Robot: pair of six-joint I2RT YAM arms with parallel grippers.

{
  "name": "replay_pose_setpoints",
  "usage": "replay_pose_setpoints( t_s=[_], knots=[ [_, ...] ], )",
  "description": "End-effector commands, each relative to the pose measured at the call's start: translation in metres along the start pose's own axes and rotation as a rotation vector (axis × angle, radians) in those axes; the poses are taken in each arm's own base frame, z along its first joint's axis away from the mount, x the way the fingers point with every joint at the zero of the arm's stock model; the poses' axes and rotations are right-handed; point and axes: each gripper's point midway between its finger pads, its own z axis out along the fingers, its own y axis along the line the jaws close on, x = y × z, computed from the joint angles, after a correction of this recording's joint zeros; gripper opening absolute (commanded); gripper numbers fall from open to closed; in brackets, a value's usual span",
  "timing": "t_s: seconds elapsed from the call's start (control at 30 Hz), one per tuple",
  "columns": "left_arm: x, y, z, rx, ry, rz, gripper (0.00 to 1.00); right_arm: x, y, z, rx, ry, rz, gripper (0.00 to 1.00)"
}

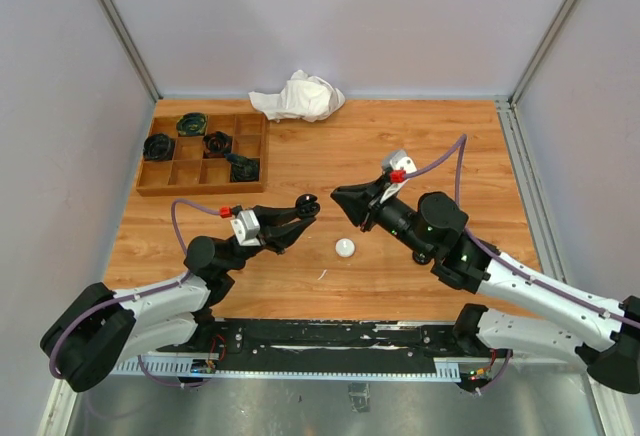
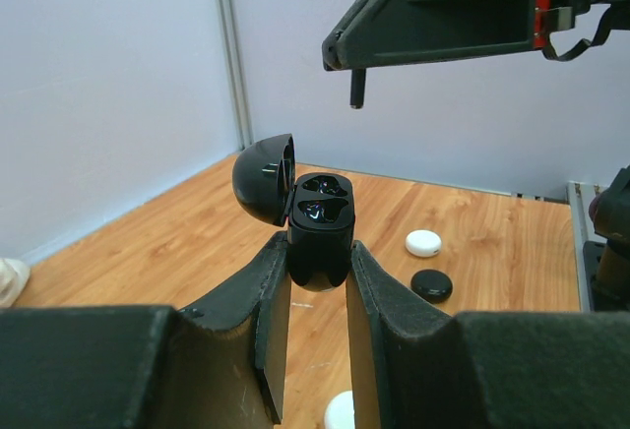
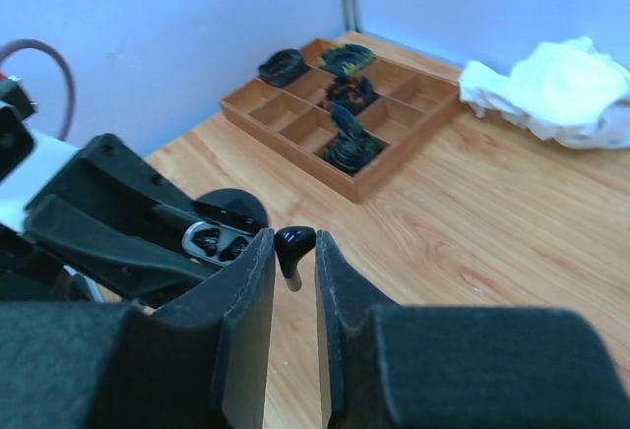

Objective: Insert the wireless bluetooth earbuds into the charging case
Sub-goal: Place the earbud in the charging case.

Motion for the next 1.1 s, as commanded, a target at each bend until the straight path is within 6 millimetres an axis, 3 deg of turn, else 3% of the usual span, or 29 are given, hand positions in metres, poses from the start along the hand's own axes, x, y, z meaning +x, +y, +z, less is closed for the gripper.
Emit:
replay_pose_setpoints(
  t_s=[0.0, 0.33, 0.8, 1.07],
  knots=[
    [-0.014, -0.004, 0.003, 0.031, -0.054, 0.071, 0.00, -0.027, 0.026, 0.000, -0.076, -0.143, -0.023, 0.21],
    [-0.016, -0.009, 0.004, 0.053, -0.060, 0.068, 0.00, -0.013, 0.056, 0.014, -0.121, -0.153, -0.092, 0.21],
    [-0.024, -0.009, 0.002, 0.043, -0.100, 0.043, 0.00, 0.007, 0.054, 0.022, -0.085, -0.107, -0.142, 0.21],
    [-0.023, -0.007, 0.004, 0.031, -0.095, 0.029, 0.00, 0.010, 0.063, 0.025, -0.129, -0.090, -0.129, 0.21]
  ],
)
